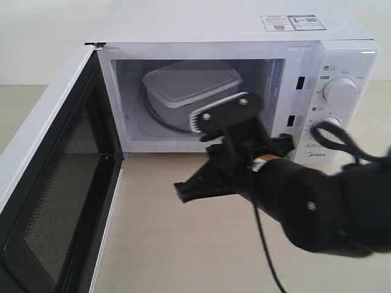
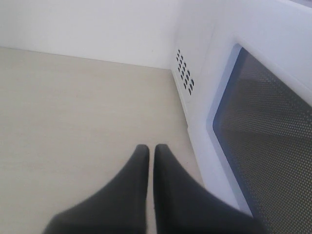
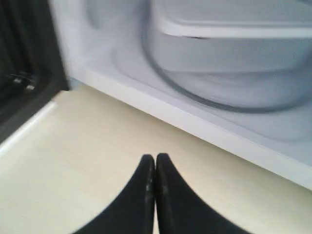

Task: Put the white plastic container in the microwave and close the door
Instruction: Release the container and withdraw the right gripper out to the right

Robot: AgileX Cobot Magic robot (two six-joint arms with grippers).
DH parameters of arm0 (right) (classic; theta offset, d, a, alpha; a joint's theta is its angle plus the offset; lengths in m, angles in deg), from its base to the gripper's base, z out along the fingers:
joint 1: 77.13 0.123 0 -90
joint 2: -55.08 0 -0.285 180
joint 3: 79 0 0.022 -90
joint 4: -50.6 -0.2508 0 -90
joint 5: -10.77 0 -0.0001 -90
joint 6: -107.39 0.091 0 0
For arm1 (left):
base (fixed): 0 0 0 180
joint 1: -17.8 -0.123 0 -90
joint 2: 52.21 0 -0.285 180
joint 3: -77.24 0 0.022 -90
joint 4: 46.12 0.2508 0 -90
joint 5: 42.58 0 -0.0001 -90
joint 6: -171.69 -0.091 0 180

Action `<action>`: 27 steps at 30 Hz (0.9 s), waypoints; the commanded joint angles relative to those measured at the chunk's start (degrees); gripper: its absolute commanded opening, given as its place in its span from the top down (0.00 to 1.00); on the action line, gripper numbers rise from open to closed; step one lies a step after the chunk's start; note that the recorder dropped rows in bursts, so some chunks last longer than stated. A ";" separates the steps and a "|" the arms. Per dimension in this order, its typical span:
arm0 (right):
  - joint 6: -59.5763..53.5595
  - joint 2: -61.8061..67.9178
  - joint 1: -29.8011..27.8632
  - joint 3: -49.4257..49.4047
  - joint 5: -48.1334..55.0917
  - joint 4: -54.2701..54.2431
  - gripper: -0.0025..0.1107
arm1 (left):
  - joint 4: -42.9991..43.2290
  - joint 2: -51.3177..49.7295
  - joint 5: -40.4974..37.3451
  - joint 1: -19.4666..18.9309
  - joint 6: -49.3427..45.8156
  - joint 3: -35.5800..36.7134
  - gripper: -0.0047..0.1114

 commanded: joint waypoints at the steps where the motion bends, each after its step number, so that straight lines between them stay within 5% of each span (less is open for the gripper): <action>1: -0.28 -10.93 -0.18 -10.07 -6.62 -1.83 0.98 | -0.58 0.22 0.24 -0.13 0.15 0.21 0.92; 10: -0.30 -24.06 -0.18 -15.10 -7.03 -1.70 0.98 | -0.58 0.22 0.24 -0.13 0.15 0.21 0.92; 27: -0.30 -24.84 -0.18 -15.10 -3.34 -1.72 0.98 | 2.45 0.22 0.14 -0.13 0.05 0.21 0.92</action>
